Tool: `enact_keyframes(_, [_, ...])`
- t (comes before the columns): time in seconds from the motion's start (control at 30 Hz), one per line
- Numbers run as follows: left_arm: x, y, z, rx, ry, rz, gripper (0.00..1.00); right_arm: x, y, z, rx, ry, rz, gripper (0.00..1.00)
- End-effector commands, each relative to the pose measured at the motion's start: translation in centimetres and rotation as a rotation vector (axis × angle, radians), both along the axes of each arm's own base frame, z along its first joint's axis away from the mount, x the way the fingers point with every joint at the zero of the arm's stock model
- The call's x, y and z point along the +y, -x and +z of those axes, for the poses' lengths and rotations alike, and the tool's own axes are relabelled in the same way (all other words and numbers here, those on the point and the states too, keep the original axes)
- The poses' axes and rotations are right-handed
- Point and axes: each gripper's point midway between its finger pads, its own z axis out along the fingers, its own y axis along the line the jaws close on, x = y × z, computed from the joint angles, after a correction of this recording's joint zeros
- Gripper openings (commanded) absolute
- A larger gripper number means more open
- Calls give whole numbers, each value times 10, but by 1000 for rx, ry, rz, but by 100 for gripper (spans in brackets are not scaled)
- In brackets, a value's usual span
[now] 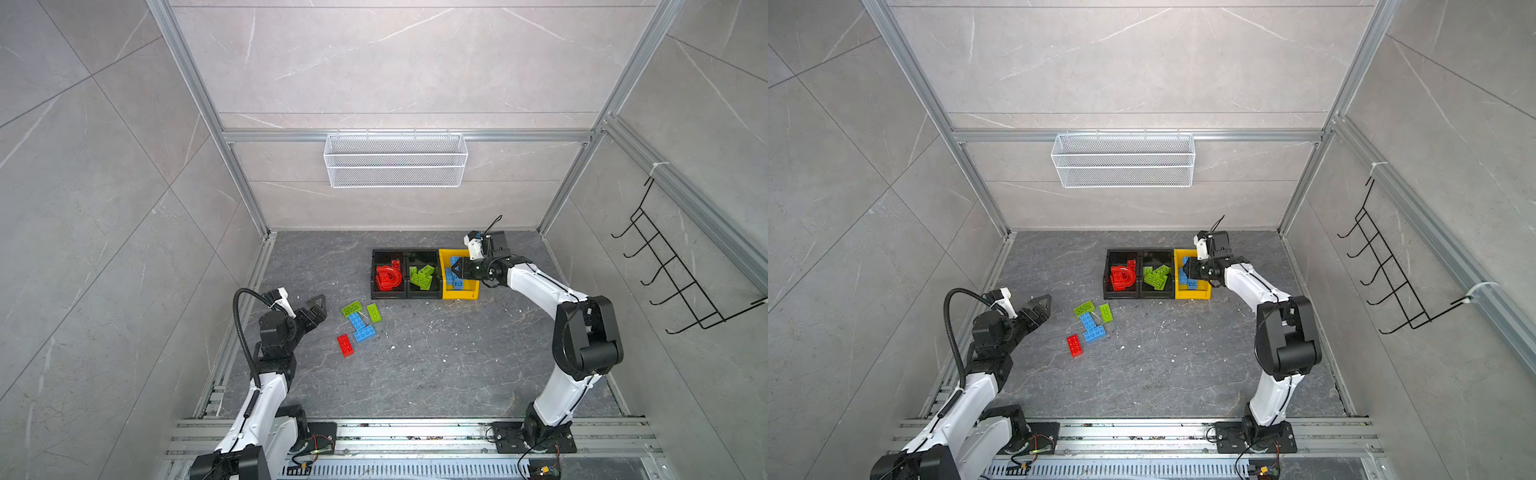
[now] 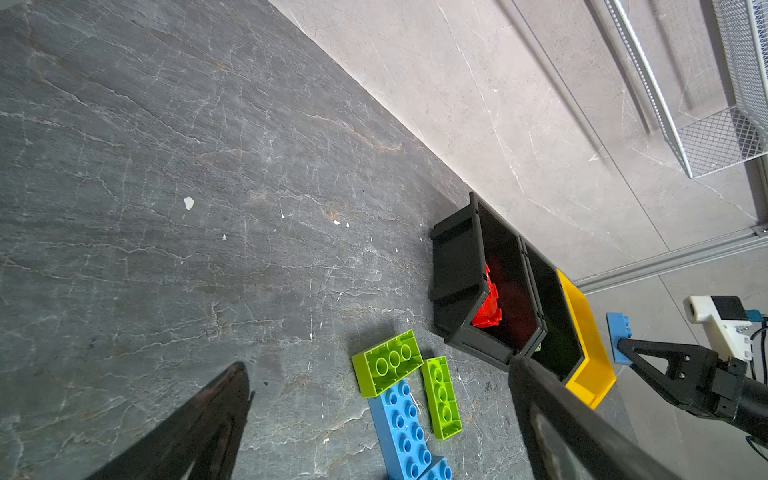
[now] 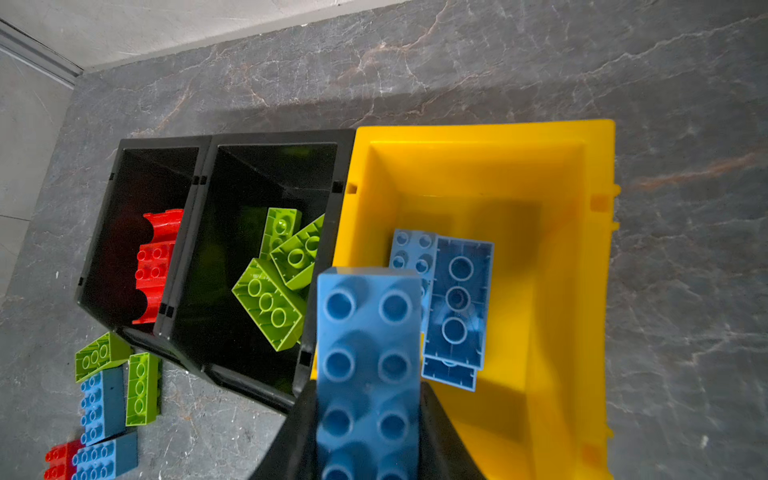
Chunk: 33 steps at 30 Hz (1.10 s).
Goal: Sort the legos into containers by color
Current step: 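Carry the blue brick with the right gripper into the yellow bin and release, then move the right gripper back toward the remaining bricks in the pile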
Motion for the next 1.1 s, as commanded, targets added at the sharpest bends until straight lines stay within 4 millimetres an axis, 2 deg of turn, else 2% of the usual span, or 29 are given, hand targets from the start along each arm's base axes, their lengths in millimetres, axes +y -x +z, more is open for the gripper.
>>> enact_keyframes(0.0, [2,-7,25,-77,-37,-1,100,-2,-9,-3,11,9,-18,33])
enact_keyframes(0.1, [2,-7,25,-76,-35,0,100,-4,-12,-6,18,15,-27,36])
enact_keyframes(0.23, [1,-6,28,-85,-35,-2,100,-5,-14,1,12,25,-38,53])
enact_keyframes(0.37, [1,-5,30,-92,-32,-3,100,-9,-10,22,-23,26,-49,57])
enact_keyframes(0.53, [1,-4,29,-91,-33,0,100,9,11,56,-92,-3,-11,58])
enact_keyframes(0.6, [1,-4,31,-94,-30,-2,100,24,22,66,-121,1,19,59])
enact_keyframes(0.73, [2,-4,31,-95,-33,3,100,68,48,75,-153,37,112,59])
enact_keyframes(0.83, [2,-3,31,-96,-32,5,100,110,69,75,-183,60,202,59])
enact_keyframes(1.0, [3,-3,29,-91,-36,10,100,185,102,61,-195,82,357,59])
enact_keyframes(1.07, [3,-3,30,-92,-33,11,100,203,108,46,-187,134,393,59])
